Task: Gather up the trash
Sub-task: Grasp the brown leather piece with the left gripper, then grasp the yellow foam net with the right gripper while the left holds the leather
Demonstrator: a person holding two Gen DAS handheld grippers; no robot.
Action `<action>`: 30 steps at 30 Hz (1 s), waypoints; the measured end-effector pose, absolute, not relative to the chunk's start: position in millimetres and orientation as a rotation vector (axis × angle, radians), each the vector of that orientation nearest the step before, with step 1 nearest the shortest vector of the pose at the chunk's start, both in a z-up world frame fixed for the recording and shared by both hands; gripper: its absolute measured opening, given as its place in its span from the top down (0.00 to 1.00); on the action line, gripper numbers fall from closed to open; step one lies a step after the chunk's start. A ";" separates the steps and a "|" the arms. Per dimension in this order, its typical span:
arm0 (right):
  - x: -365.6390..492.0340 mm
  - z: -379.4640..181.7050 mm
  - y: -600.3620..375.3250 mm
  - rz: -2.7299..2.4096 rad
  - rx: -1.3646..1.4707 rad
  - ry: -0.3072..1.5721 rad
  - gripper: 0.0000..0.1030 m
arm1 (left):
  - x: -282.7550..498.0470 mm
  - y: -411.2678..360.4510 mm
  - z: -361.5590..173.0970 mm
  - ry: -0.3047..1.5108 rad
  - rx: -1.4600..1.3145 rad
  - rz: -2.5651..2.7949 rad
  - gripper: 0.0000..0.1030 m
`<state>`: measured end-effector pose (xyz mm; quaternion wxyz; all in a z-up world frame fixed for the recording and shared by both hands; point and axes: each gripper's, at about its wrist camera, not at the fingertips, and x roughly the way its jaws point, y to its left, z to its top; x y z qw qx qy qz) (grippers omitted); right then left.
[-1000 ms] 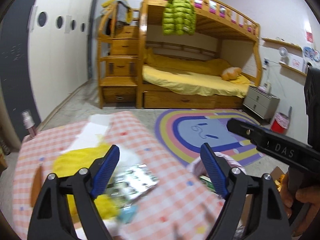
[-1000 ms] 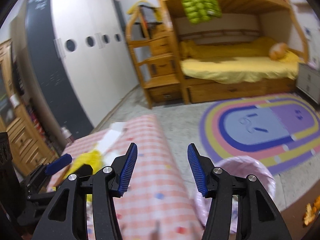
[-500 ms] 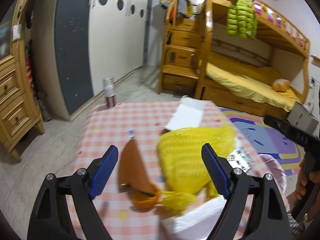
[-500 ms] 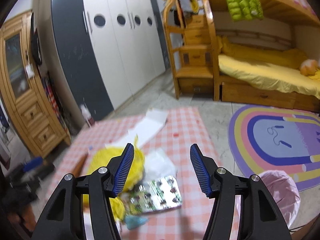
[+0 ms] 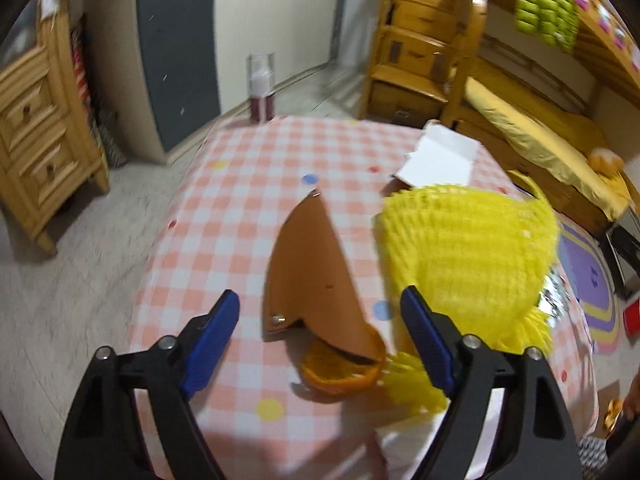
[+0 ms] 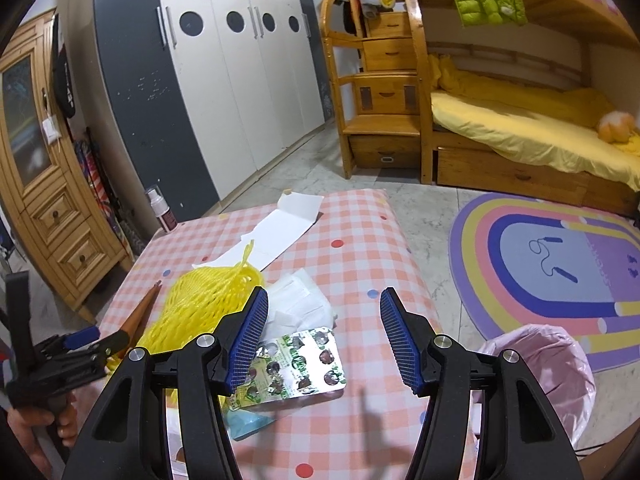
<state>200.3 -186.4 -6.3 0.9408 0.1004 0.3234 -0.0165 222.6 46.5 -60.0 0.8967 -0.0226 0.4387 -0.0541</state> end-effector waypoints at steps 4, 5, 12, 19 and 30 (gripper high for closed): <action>202.4 -7.6 -181.5 -0.027 0.186 0.666 0.42 | 234.3 46.1 -73.6 0.968 -0.035 -0.093 0.34; 202.9 -7.5 -180.9 -0.027 0.183 0.667 0.42 | 235.6 45.1 -76.2 0.977 -0.031 -0.092 0.34; 202.8 -9.6 -180.3 -0.027 0.171 0.677 0.42 | 236.8 33.1 -78.5 0.961 0.083 -0.068 0.51; 201.6 -10.4 -180.7 -0.025 0.166 0.674 0.42 | 220.0 38.2 -44.2 0.800 0.084 -0.043 0.53; 206.4 -11.7 -158.2 0.117 0.155 0.709 0.21 | 212.8 23.3 -25.4 0.743 0.077 -0.102 0.53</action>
